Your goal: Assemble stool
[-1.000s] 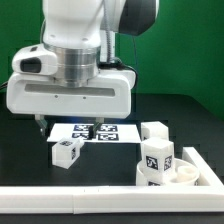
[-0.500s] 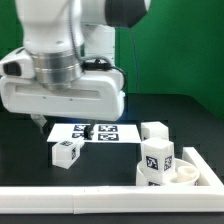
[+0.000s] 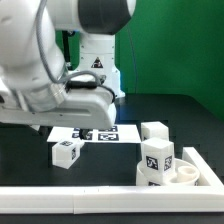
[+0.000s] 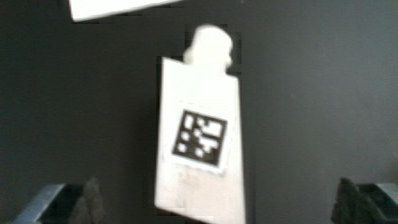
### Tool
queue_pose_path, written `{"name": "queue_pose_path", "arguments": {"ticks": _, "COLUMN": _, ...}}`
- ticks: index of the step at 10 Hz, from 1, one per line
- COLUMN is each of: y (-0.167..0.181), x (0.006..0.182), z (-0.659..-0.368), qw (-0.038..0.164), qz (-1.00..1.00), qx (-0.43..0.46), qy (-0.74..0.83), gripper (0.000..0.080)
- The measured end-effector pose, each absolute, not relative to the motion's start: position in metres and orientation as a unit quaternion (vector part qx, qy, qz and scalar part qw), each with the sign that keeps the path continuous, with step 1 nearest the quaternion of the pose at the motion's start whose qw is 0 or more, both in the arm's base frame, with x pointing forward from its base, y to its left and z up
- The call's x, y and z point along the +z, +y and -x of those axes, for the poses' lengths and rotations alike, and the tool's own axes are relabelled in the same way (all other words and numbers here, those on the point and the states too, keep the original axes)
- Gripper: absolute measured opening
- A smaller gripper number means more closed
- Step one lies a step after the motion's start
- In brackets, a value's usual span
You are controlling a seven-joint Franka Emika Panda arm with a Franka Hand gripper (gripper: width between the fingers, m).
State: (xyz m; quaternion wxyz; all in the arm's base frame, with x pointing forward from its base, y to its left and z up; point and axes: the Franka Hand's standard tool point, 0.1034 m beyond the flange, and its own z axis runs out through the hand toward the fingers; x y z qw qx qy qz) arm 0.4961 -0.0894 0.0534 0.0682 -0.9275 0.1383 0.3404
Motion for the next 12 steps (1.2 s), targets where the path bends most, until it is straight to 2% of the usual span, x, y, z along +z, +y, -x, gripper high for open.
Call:
{"name": "queue_pose_path", "arguments": {"ticks": 1, "y": -0.089, "x": 0.051, "z": -0.494, "qw": 0.072, "qz": 0.917, "qx": 0.366, "qy": 0.142, "gripper": 0.0649}}
{"name": "queue_pose_path", "arguments": {"ticks": 2, "y": -0.086, "x": 0.047, "z": -0.483, "qw": 0.087, "qz": 0.883, "qx": 0.429, "qy": 0.167, "gripper": 0.0649}}
{"name": "queue_pose_path", "arguments": {"ticks": 3, "y": -0.090, "x": 0.039, "z": -0.489, "qw": 0.086, "qz": 0.873, "qx": 0.448, "qy": 0.172, "gripper": 0.0649}}
{"name": "queue_pose_path", "arguments": {"ticks": 7, "y": -0.087, "x": 0.038, "z": -0.491, "qw": 0.083, "qz": 0.874, "qx": 0.446, "qy": 0.174, "gripper": 0.0649}}
{"name": "queue_pose_path", "arguments": {"ticks": 10, "y": -0.085, "x": 0.014, "z": -0.477, "qw": 0.073, "qz": 0.859, "qx": 0.469, "qy": 0.192, "gripper": 0.0649}}
{"name": "queue_pose_path", "arguments": {"ticks": 12, "y": -0.085, "x": 0.013, "z": -0.476, "qw": 0.071, "qz": 0.859, "qx": 0.469, "qy": 0.194, "gripper": 0.0636}}
